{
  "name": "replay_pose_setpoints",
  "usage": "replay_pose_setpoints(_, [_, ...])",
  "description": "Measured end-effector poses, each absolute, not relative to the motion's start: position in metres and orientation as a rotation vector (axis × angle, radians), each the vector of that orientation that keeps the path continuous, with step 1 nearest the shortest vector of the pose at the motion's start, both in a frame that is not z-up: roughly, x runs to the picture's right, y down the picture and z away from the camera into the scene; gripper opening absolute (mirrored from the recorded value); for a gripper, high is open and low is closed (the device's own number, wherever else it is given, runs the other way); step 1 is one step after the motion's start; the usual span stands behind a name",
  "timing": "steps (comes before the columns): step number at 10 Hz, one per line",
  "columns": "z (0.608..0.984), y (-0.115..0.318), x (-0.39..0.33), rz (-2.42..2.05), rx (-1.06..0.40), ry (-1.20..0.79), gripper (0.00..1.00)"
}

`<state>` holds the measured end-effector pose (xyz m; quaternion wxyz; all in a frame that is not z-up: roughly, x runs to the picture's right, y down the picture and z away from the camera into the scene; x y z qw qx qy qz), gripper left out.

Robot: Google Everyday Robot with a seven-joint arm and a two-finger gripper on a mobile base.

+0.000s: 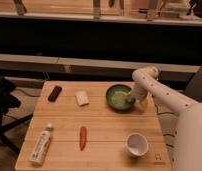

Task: Pick up the ceramic bowl

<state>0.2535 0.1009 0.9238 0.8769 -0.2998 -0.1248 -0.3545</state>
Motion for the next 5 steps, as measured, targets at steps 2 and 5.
replay_pose_setpoints(2, [0.9248, 0.1013, 0.2538, -0.74, -0.63, -0.261, 0.8])
replay_pose_setpoints(5, [0.9271, 0.1025, 0.2543, -0.743, -0.637, -0.264, 0.76])
